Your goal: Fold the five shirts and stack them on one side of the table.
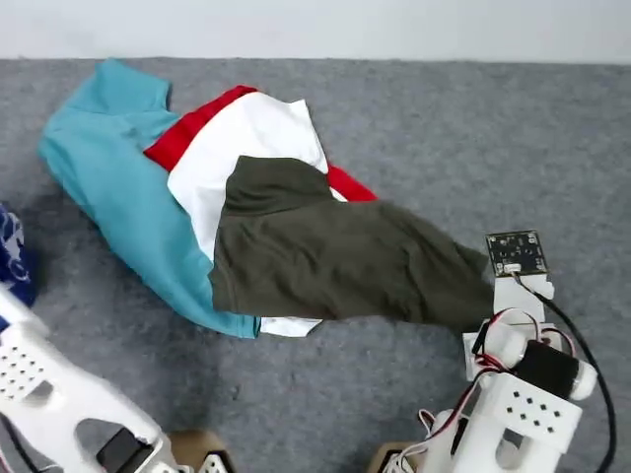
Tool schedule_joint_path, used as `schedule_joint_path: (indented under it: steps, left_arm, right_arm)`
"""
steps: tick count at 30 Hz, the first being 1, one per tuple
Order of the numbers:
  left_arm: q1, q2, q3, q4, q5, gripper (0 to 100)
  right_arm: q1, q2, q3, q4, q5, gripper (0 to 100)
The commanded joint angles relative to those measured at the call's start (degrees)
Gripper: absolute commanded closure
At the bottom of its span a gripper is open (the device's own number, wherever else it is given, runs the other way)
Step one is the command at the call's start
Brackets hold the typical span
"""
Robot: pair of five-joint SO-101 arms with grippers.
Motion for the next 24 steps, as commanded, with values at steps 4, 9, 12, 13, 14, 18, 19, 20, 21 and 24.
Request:
schedule_joint_path:
  steps: [4,9,12,13,14,18,19,20,21,24]
  left_arm:
    - [4.7,-9.8,0.2,1.8,-7.2,68]
    - [1.9,-9.8,6.9,1.8,-13.9,67]
    - [3.9,-11.0,11.0,1.8,-14.2,65]
    - [5.5,-11.9,13.1,1.8,-14.2,64]
    - [7.8,-13.3,15.6,1.8,-14.2,64]
    - [20.7,-23.3,29.3,1.8,-14.0,64]
    - [24.4,-26.3,34.1,1.8,-13.9,64]
    - [28.4,-29.4,39.0,1.8,-13.9,64]
    - [32.4,-31.8,44.2,1.8,-13.9,64]
    - [43.4,-37.6,58.5,1.4,-12.7,64]
  right_arm:
    - [0.7,0.3,-0.2,-0.6,-0.2,85.8]
    - [0.7,0.3,-0.2,-0.6,-0.1,85.8]
    - [0.6,0.4,-0.2,-0.6,-0.1,85.8]
    - [0.5,0.4,-0.2,-0.6,-0.1,85.8]
    - [0.5,0.4,-0.2,-0.6,-0.1,85.8]
    - [0.5,0.4,-0.2,-0.6,-0.1,85.8]
    - [0.5,0.4,-0.2,-0.6,-0.1,85.8]
    - [0.5,0.4,-0.2,-0.6,-0.1,85.8]
    - [0.5,0.4,-0.2,-0.6,-0.1,85.8]
    - [0.5,0.4,-0.2,-0.6,-0.1,85.8]
